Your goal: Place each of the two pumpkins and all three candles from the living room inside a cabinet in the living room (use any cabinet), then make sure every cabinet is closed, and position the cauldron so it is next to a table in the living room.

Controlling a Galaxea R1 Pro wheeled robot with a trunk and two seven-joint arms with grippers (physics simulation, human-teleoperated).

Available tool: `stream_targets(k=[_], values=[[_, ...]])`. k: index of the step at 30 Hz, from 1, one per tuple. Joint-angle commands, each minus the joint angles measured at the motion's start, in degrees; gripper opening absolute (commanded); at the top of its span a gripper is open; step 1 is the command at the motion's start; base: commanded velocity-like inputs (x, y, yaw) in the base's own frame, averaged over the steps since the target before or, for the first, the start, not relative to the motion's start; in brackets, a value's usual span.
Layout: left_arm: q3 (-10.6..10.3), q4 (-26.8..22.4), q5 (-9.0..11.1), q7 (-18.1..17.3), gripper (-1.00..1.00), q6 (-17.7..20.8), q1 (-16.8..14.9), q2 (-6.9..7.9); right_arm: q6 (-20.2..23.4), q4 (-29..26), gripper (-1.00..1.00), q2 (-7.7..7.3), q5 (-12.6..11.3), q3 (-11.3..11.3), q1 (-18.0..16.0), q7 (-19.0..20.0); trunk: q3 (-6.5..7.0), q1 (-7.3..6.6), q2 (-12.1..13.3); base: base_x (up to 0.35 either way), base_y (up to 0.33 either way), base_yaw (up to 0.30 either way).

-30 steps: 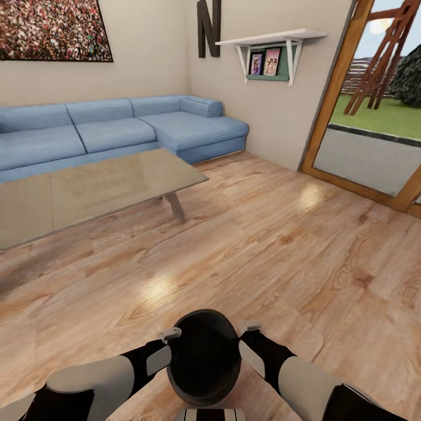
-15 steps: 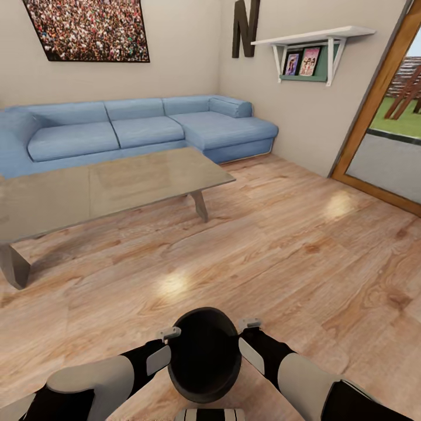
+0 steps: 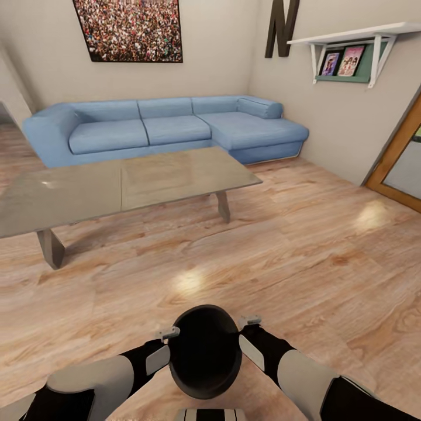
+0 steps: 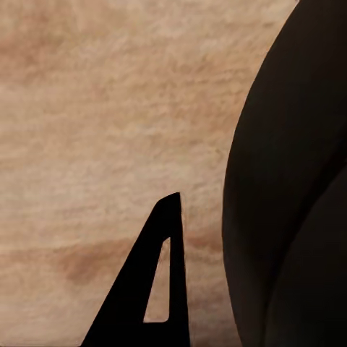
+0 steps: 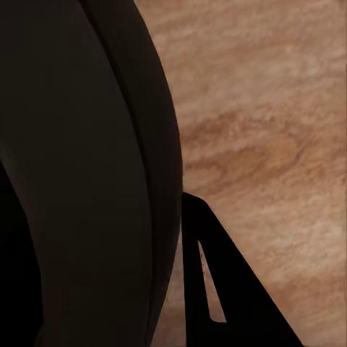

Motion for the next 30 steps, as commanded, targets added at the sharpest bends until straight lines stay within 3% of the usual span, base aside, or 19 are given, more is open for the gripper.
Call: stream_targets(k=[1, 30], values=[[-0.11, 0.4, 0.64, 0.14, -1.0, 0.11, 0.04, 0.06, -0.14, -2.33, -1.0, -0.01, 0.21, -1.1, -0.49, 0.15, 0.0, -0.01, -0.01, 0.0, 0.0, 0.266], [-0.02, 0.31, 0.64, 0.17, -1.0, 0.11, 0.04, -0.3, -0.09, -2.55, -1.0, 0.08, 0.21, -1.1, -0.49, 0.15, 0.0, -0.01, -0.01, 0.0, 0.0, 0.243]])
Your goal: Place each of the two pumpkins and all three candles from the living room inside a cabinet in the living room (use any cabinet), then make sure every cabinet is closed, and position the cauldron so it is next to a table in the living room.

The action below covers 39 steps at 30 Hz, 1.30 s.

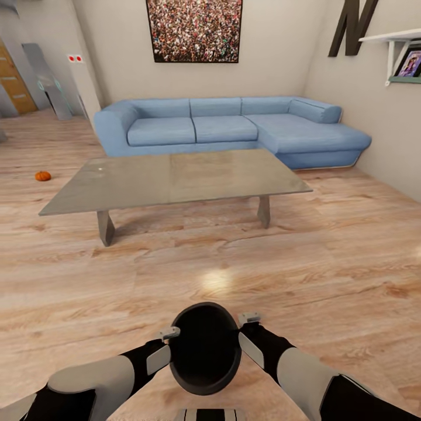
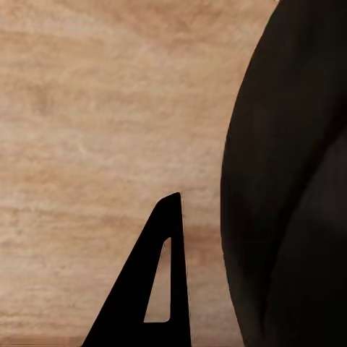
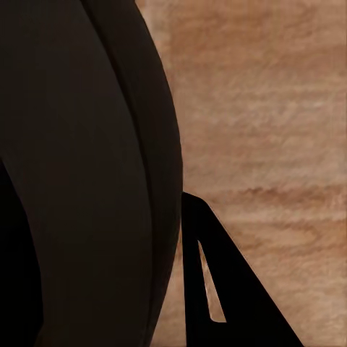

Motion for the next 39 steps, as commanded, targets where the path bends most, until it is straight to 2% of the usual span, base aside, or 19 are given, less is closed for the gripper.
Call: stream_targets(k=[1, 27, 39], values=[[-0.16, -0.02, 0.35, 0.07, -1.0, 0.04, 0.01, -0.04, -0.17, -2.26, -1.0, 0.01, -0.52, -0.4, -0.03, 0.14, 0.0, 0.0, 0.0, 0.0, 0.0, 0.228], [-0.08, -0.6, 0.35, -0.02, -1.0, -0.12, 0.1, -0.41, -0.16, -2.43, -1.0, 0.17, -0.54, -0.4, -0.03, 0.25, 0.0, 0.0, 0.0, 0.001, 0.0, 0.188], [-0.08, -0.6, 0.35, -0.02, -1.0, -0.14, 0.1, -0.39, -0.16, -2.43, -1.0, 0.16, -0.54, -0.4, -0.03, 0.4, 0.0, 0.0, 0.0, 0.296, 0.0, 0.011]])
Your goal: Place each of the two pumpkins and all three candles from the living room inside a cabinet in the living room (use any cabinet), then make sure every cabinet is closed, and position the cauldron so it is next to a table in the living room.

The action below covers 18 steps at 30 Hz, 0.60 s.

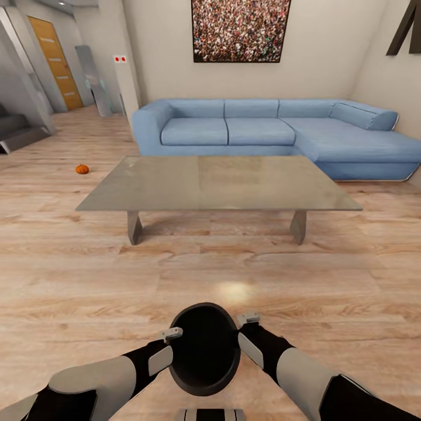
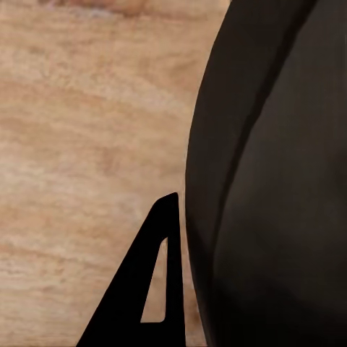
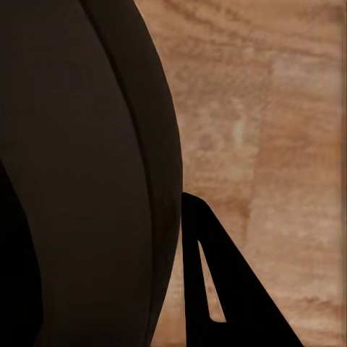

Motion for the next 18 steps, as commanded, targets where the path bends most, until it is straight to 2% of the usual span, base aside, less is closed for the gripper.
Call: stream_targets(k=[1, 18], values=[[-0.21, 0.0, 0.42, -0.01, -1.0, 0.04, 0.02, 0.01, -0.1, -2.66, -1.0, 0.03, 0.08, -0.69, -0.04, 0.09, 0.0, 0.0, 0.0, 0.337, 0.0, 0.0], [-0.21, 0.0, 0.42, -0.01, -1.0, 0.04, 0.02, -0.01, -0.1, -2.66, -1.0, 0.03, 0.11, -0.69, -0.03, 0.08, 0.0, 0.0, 0.0, 0.337, 0.0, 0.0]])
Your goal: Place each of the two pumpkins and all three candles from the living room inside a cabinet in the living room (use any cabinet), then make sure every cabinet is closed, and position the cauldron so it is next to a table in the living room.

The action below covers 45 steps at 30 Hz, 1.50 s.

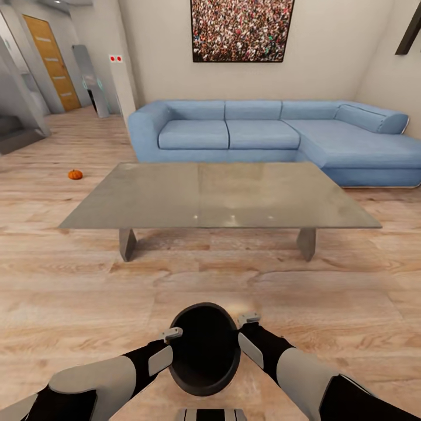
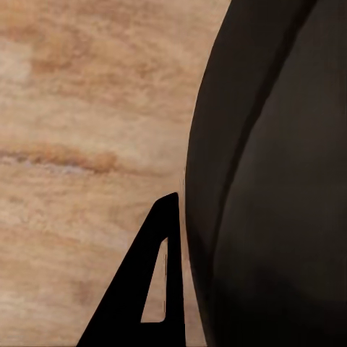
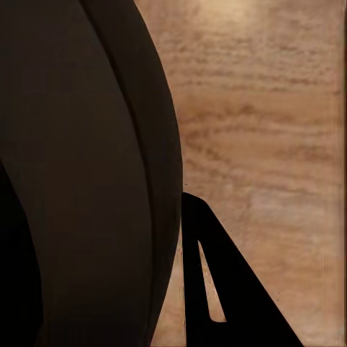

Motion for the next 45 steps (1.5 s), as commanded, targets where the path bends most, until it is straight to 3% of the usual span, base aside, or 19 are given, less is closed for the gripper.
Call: stream_targets(k=[1, 36, 45], values=[[-0.18, 0.0, 0.4, -0.03, -1.0, 0.02, 0.02, -0.01, -0.09, -2.68, -1.0, 0.01, 0.13, -0.69, -0.04, 0.09, 0.0, 0.0, 0.0, 0.336, 0.0, 0.0], [-0.18, 0.0, 0.4, -0.03, -1.0, 0.02, 0.02, 0.05, -0.14, -2.69, -1.0, -0.02, 0.13, -0.69, -0.04, 0.1, 0.0, 0.0, 0.0, 0.336, 0.0, 0.0], [-0.18, 0.0, 0.4, -0.03, -1.0, 0.02, 0.02, 0.08, -0.14, -2.64, -1.0, -0.06, 0.12, -0.69, -0.04, 0.08, 0.0, 0.0, 0.0, 0.065, 0.0, 0.0]])
